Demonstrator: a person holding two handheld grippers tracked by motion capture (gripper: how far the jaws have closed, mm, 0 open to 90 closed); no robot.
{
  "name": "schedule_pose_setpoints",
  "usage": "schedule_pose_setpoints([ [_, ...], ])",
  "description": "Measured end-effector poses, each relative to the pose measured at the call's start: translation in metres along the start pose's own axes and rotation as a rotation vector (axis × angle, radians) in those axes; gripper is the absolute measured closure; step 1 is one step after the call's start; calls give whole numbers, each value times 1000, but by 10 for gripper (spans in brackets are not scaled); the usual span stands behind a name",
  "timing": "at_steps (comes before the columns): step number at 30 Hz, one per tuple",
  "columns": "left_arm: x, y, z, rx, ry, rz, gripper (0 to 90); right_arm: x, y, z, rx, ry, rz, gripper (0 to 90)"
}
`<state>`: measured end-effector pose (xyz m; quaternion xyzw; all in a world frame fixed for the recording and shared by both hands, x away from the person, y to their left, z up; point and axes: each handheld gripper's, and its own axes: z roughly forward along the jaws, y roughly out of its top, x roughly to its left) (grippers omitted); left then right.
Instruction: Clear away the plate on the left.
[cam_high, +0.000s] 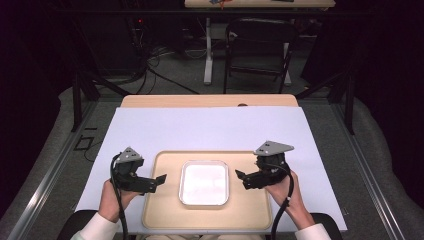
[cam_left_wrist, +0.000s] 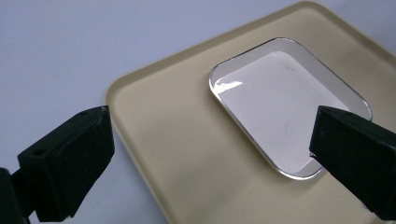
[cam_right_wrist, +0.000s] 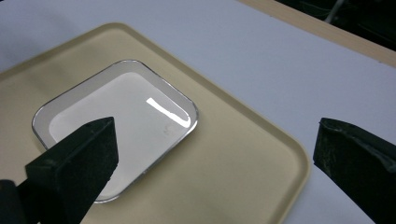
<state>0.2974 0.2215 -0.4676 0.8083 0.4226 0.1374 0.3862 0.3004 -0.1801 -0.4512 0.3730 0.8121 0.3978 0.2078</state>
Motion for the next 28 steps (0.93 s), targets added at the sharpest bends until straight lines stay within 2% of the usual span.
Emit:
schedule_pose_setpoints([
  [7,9,-9,-23,-50,46,9,0,-10,-13,-32,-44,-45,-2,0],
  [12,16,-21,-34,-50,90,19,0,-15,-30,-52,-79,-81,7,0],
  [15,17,-29,-36,-43,128,39,0,-17,-41,-58,-75,-118,3,0],
  [18,21,-37,-37,-47,125,14,0,-20,-55,-61,-58,-151,14,0],
  [20,23,-41,-39,-57,126,4,0,-21,-64,-63,-61,-157,39,0],
  [23,25,-44,-42,-116,93,-19,1,-22,-74,-63,-54,-160,70,0],
  [26,29,-46,-44,-145,75,-46,1,-22,-76,-65,-62,-172,74,0],
  [28,31,-46,-44,-158,71,-59,1,-25,-76,-63,-46,-168,85,0],
])
